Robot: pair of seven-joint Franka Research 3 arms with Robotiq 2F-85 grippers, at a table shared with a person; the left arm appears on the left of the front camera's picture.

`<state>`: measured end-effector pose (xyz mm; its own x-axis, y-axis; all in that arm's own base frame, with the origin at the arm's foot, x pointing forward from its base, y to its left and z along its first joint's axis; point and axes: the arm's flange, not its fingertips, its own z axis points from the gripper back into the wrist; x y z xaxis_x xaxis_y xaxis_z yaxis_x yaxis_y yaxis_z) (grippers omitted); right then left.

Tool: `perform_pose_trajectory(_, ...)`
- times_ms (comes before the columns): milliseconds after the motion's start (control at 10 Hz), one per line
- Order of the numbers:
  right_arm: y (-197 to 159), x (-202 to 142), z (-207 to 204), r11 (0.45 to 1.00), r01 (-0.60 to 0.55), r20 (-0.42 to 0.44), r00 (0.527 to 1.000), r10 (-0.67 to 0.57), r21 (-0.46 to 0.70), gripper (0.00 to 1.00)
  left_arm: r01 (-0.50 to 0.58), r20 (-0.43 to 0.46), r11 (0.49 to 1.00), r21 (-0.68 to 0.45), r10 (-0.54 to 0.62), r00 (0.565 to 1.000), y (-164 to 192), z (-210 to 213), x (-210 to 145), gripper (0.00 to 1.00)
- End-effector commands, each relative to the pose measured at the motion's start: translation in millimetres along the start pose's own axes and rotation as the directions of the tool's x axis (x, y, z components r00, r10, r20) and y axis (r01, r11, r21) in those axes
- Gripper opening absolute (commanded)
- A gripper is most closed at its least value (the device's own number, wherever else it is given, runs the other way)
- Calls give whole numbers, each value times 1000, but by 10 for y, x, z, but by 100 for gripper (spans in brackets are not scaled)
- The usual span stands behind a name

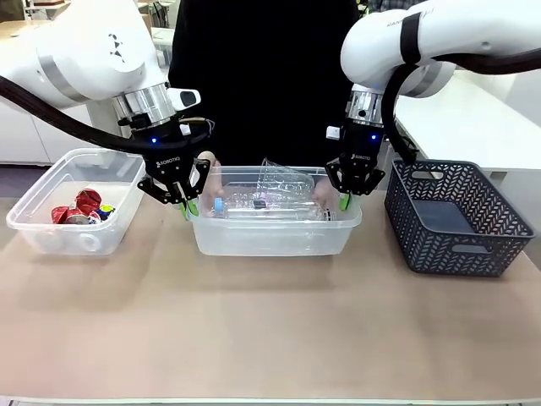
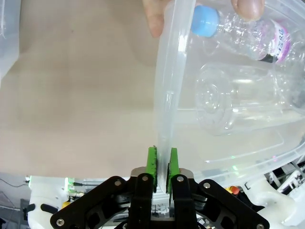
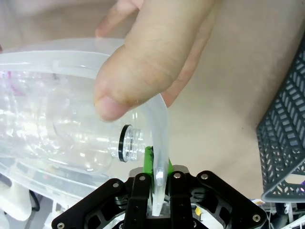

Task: Sort the waste into each basket.
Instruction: Release the Organizing box you were holding.

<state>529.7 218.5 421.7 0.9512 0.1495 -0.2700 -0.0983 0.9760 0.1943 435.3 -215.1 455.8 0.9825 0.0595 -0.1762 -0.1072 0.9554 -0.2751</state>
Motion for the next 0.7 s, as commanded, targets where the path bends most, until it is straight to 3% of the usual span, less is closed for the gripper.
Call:
perform_pose_trajectory(0,-180,-320,59,997,-12,140,990,2,72,63,20,28,1000,22,-21,999,-30,41,-53,68)
perform_pose_trajectory(100,-216,-438,109,992,-26,217,976,-1,120,78,22,63,999,32,-24,998,-33,115,-115,100)
perform_pose_trajectory(200,-246,-547,167,988,-44,308,951,-5,151,100,31,95,999,41,-35,995,1,197,-203,73)
perform_pose_trajectory(300,-286,-651,238,982,-68,423,906,-14,178,100,29,151,999,21,-32,988,61,300,-308,100)
perform_pose_trajectory(500,-375,-859,342,962,-176,640,768,0,211,95,30,399,997,-73,2,917,189,462,-542,100)
perform_pose_trajectory(600,-393,-950,355,957,-208,718,696,-2,204,100,62,468,993,-99,-9,884,236,456,-582,100)
